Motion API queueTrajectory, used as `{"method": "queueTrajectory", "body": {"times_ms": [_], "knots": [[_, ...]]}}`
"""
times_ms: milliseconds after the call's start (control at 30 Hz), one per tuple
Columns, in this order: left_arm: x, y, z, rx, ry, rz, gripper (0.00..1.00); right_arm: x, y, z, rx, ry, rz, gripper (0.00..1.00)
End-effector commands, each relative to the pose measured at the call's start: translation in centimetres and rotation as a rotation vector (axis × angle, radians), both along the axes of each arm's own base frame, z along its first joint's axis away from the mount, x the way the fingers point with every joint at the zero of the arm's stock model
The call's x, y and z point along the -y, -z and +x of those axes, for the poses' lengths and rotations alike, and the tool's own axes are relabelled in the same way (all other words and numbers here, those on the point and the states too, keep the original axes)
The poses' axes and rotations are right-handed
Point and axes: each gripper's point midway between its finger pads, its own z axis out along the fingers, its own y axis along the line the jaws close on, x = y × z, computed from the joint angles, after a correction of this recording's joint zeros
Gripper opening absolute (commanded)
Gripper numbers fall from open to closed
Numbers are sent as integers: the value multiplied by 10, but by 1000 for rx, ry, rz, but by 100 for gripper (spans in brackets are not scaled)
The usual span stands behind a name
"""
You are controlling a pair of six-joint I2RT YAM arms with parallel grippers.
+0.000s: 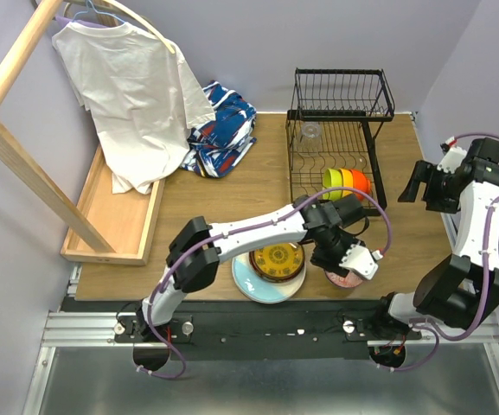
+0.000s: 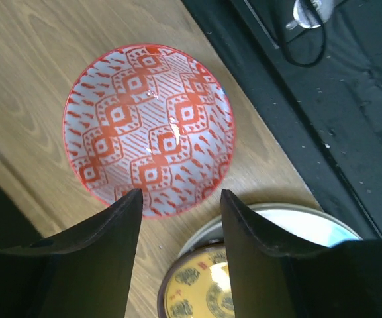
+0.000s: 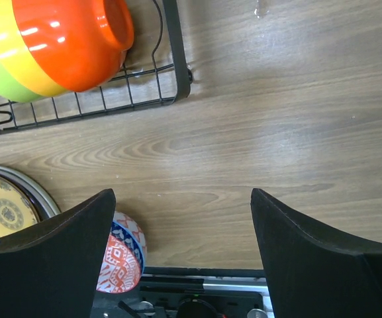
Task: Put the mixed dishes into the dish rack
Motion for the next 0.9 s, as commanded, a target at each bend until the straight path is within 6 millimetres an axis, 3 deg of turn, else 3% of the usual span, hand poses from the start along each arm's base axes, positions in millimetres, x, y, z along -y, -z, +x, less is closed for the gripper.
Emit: {"method": "queueTrajectory", "body": {"times_ms": [0,300,667,867], "knots": [[-12,27,-10,-41,50,124,57,-5,5,-7,-16,-34,13,90],[-20,52,-16,-87,51,190,54,-5,7,-11,-16,-17,5,91],[-3,65,-19,-103,62,184,47,-5,8,-17,-19,-8,-9,91],[9,59,-20,-105,73,159,41,-4,5,-14,-17,-12,-11,91]]}}
